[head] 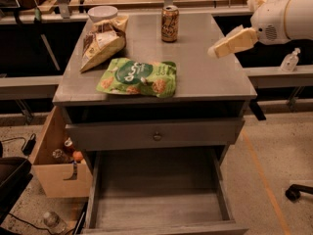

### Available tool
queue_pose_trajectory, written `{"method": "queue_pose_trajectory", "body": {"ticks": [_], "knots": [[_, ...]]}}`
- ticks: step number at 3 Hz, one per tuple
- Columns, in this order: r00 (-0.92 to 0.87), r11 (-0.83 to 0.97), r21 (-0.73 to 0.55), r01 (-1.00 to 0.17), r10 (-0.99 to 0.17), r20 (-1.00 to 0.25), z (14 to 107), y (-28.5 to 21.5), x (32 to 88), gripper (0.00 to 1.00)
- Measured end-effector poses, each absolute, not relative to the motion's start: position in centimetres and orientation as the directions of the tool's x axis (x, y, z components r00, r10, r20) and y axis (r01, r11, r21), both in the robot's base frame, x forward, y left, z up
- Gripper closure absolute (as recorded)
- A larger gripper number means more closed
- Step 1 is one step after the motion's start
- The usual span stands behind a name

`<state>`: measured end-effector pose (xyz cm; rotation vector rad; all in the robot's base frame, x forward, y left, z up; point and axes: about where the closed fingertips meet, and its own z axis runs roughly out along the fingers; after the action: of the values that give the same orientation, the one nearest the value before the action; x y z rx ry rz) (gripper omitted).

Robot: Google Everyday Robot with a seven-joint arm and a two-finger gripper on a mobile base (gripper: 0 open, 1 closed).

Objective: Place orange can into middle drawer

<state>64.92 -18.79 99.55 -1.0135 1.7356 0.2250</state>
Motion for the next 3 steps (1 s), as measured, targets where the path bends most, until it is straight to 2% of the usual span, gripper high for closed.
{"method": "queue_pose_trajectory", "body": {"ticks": [2, 3], "knots": [[-0.072, 0.638, -0.289, -0.714, -0.477, -0.876, 99.2, -18.1, 66.0, 0.00], [-0.069, 0.687, -0.228, -0.690, -0.377, -0.924, 98.8, -16.0, 71.5, 0.00]]}}
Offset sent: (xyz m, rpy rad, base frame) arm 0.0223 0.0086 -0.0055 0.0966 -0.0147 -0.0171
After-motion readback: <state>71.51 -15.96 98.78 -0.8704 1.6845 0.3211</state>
